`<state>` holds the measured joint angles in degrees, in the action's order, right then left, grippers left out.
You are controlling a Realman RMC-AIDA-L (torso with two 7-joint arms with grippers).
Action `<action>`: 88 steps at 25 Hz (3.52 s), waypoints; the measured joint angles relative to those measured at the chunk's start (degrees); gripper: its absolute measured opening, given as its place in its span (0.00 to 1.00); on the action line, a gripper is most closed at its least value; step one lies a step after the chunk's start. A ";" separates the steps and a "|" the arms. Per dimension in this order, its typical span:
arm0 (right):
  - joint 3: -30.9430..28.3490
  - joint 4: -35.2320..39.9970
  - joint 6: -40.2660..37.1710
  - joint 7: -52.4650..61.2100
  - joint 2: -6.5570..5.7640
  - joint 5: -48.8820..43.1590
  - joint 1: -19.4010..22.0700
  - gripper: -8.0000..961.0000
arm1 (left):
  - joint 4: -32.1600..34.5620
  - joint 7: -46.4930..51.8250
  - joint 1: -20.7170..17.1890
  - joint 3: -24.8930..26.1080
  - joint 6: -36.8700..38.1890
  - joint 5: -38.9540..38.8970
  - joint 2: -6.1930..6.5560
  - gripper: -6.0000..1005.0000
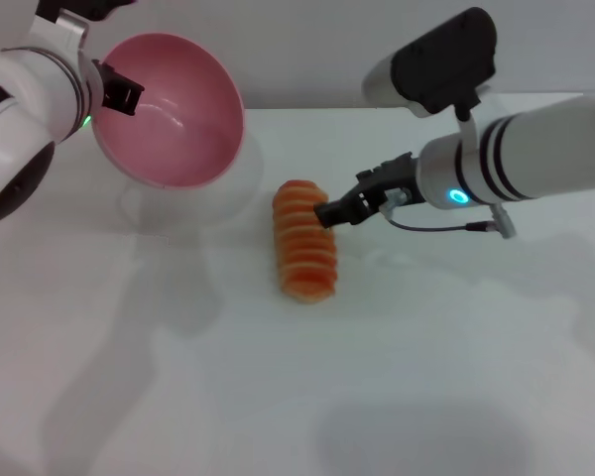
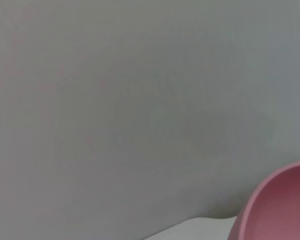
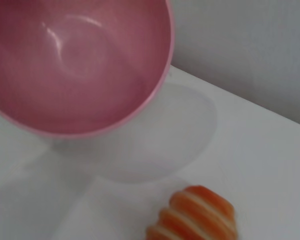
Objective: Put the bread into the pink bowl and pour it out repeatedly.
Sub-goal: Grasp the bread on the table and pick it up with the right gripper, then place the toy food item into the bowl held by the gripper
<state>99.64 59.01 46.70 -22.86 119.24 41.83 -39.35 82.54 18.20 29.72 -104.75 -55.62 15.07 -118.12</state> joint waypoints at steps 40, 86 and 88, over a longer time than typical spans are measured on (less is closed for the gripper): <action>11.83 -16.08 -12.91 -1.01 0.47 15.13 -6.38 0.81 | -2.38 -0.88 0.86 0.08 1.52 -0.04 0.00 0.10; 1.93 32.37 2.49 7.59 -0.20 -9.04 12.63 0.26 | 0.90 -3.96 2.62 -8.50 -2.44 -19.11 -0.56 0.13; 2.80 31.26 2.15 7.64 -0.16 -9.04 12.35 0.26 | 1.23 -3.84 2.73 -8.96 -2.47 -19.91 -0.60 0.13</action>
<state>102.44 90.27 48.85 -15.22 119.08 32.79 -27.00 83.77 14.36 32.45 -113.71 -58.09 -4.84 -118.72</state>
